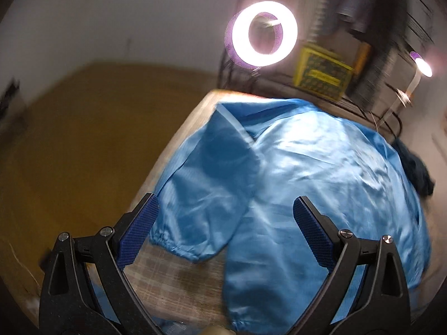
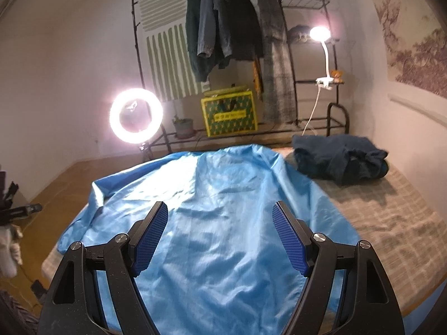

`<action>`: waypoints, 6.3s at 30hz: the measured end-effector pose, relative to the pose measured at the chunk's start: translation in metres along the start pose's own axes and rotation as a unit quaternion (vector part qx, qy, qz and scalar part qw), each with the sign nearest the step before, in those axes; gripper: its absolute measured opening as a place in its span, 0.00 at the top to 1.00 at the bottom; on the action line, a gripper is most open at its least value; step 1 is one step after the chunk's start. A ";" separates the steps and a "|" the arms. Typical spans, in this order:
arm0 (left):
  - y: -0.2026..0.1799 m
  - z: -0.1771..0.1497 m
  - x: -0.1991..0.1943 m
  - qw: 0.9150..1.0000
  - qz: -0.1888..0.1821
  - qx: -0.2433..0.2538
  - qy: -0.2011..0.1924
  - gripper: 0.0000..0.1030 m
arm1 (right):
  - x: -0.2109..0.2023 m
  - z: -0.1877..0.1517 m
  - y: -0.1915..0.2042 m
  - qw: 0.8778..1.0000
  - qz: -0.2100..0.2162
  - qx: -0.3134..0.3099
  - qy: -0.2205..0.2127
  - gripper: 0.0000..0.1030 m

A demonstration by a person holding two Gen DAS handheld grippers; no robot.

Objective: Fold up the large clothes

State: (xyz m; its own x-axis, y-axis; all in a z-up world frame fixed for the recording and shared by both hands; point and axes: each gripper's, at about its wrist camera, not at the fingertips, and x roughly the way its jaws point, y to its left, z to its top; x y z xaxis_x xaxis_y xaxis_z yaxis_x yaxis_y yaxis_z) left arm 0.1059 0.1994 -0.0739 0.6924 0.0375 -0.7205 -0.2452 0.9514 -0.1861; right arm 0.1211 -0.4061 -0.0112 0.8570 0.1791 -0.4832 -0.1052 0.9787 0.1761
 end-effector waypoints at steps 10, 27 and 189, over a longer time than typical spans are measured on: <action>0.101 -0.018 0.106 0.975 0.018 -0.167 0.148 0.13 | 0.037 -0.001 0.030 0.998 0.057 -0.011 0.036 0.25; 0.112 -0.034 0.154 0.957 0.044 -0.188 0.217 0.89 | 0.048 -0.009 0.031 0.996 0.065 0.002 0.065 0.25; 0.016 -0.119 0.042 0.944 -0.168 -0.200 0.201 1.00 | 0.224 -0.094 0.275 0.888 0.295 -0.048 0.350 0.77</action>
State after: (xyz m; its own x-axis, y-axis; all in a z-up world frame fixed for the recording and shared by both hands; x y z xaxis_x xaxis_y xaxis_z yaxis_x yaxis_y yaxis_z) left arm 0.0505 0.1796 -0.1866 0.4835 -0.4412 -0.7560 -0.3501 0.6941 -0.6290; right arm 0.2370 -0.0876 -0.1521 0.1177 0.6490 -0.7516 -0.5037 0.6913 0.5180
